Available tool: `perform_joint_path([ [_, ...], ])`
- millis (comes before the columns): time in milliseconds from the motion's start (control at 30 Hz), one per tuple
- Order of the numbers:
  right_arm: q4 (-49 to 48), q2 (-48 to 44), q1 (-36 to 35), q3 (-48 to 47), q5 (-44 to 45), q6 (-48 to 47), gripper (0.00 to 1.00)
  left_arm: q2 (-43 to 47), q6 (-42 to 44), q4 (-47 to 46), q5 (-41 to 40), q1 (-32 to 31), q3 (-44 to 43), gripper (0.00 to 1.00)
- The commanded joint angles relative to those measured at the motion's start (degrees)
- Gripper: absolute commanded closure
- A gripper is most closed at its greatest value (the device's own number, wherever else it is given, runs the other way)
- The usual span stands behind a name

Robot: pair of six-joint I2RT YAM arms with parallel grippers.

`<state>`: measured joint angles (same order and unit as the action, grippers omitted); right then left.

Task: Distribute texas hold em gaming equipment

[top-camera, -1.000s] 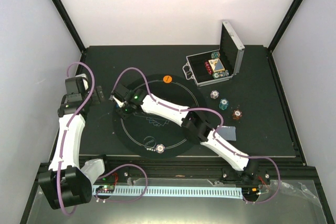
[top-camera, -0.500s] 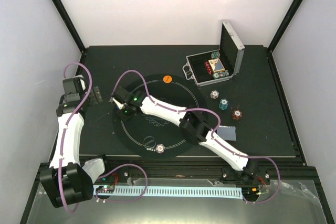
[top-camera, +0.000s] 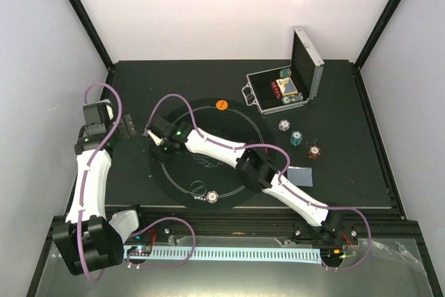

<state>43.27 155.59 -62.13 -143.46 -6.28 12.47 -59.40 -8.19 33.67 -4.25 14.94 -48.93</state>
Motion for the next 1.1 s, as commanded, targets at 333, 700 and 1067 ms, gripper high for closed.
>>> perform_joint_path([
  [333, -1.9, -7.2, -0.4, 2.2, -3.7, -1.7, 0.12, -0.4, -0.2, 1.6, 3.9, 0.4, -3.2, 0.01],
  [700, -7.4, -45.2, 5.0, 40.8, 4.1, -1.7, 0.01, 3.7, 2.5, -0.5, 6.2, -6.3, -0.5, 0.01],
  [1067, -1.5, -64.4, 38.9, 74.4, 13.6, 0.9, 0.01, 0.9, 2.9, 0.2, 8.8, -10.1, -1.7, 0.01],
])
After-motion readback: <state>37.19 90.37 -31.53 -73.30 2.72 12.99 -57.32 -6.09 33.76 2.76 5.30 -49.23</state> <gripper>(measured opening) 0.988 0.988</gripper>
